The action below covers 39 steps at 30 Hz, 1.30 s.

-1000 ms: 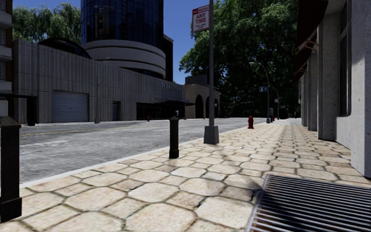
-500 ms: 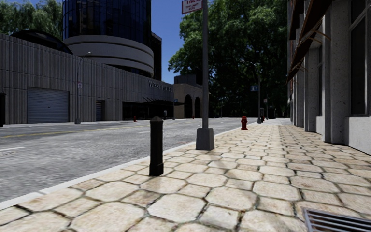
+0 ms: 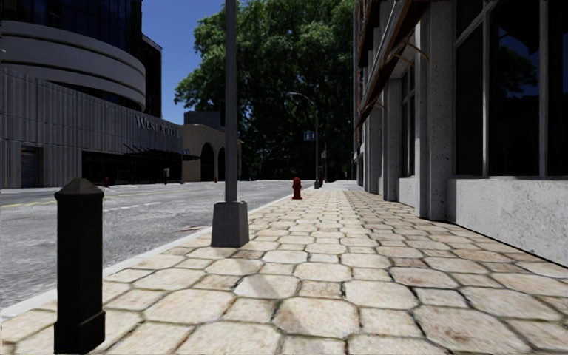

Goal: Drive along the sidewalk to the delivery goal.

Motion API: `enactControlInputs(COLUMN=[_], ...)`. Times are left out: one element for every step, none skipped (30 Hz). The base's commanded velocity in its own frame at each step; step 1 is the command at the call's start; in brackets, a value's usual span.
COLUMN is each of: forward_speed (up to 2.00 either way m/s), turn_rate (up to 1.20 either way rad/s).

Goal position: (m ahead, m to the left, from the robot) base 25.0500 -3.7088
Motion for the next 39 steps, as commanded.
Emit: enactControlInputs(forward_speed=[2.00,2.00,2.00,2.00,2.00,2.00,2.00,2.00,2.00,2.00,2.00,2.00,2.00,2.00,2.00,2.00,2.00,2.00,2.00,2.00,2.00,2.00,2.00,2.00,2.00,2.00,2.00,2.00,2.00,2.00,2.00,2.00,2.00,2.00,2.00,2.00,2.00,2.00,2.00], turn_rate=[-0.70,-0.32,-0.12,-0.03,-0.03,0.00,0.00,0.00,0.00,0.00,0.00,0.00,0.00,0.00,0.00,0.00,0.00,-0.19,-0.40,-0.47,-0.47,-0.59,-0.64,-0.65,-0.65,-0.18,-0.03,0.00,0.00,0.00,0.00,0.00,0.00,0.00,0.00,0.00,0.00,0.00,0.00])
